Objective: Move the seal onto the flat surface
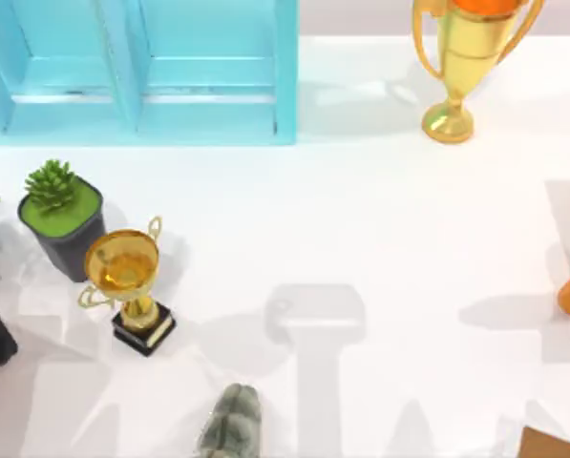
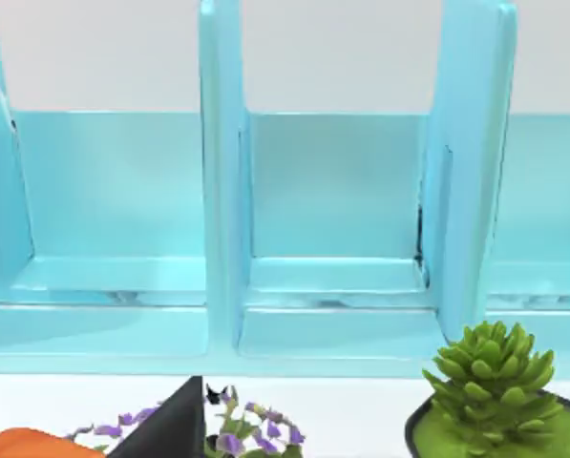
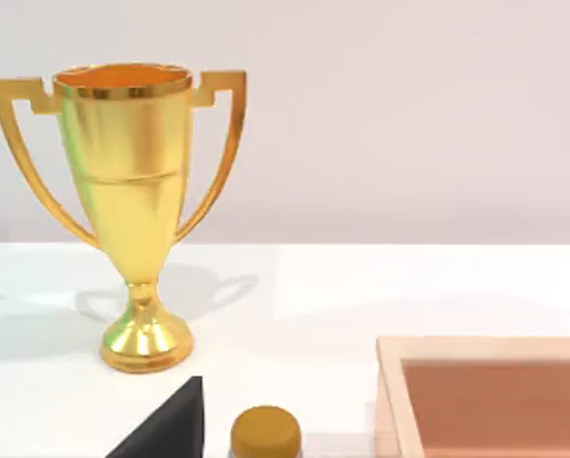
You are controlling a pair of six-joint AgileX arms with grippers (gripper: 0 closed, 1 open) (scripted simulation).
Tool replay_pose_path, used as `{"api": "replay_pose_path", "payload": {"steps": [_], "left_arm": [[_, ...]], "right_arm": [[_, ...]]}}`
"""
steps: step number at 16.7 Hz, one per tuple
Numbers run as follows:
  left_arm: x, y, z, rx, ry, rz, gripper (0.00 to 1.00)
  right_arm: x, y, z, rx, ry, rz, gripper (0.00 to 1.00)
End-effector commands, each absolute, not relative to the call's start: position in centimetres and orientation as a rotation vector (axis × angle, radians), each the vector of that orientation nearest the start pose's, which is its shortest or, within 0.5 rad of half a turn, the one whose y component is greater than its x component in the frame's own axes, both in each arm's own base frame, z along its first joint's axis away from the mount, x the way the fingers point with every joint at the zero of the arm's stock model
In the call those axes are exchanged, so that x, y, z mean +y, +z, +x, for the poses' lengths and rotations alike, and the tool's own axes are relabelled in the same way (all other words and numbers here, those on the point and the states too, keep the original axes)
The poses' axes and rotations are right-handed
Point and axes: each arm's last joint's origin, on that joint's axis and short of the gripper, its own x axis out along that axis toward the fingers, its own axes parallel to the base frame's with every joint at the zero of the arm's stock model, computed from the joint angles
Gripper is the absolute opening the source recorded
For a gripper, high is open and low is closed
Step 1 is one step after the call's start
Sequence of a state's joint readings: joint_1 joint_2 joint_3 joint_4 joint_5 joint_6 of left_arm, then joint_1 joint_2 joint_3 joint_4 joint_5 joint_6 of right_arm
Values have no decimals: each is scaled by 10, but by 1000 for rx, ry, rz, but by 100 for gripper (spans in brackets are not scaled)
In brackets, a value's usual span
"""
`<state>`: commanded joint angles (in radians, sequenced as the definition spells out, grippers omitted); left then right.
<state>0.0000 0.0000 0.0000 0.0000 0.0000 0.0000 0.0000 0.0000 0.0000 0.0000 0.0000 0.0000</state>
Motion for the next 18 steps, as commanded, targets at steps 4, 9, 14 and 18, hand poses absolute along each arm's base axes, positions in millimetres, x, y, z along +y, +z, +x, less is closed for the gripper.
{"api": "replay_pose_path", "payload": {"steps": [4, 9, 14, 18], "left_arm": [[-1, 160, 106, 0, 0, 0, 100], [-1, 160, 106, 0, 0, 0, 100], [-1, 160, 106, 0, 0, 0, 100], [-1, 160, 106, 0, 0, 0, 100]], "right_arm": [[-3, 166, 106, 33, -17, -16, 100], [-14, 209, 113, 292, -99, -102, 100], [-42, 252, 160, 823, -136, -137, 100], [-83, 257, 215, 1257, -89, -81, 100]]}}
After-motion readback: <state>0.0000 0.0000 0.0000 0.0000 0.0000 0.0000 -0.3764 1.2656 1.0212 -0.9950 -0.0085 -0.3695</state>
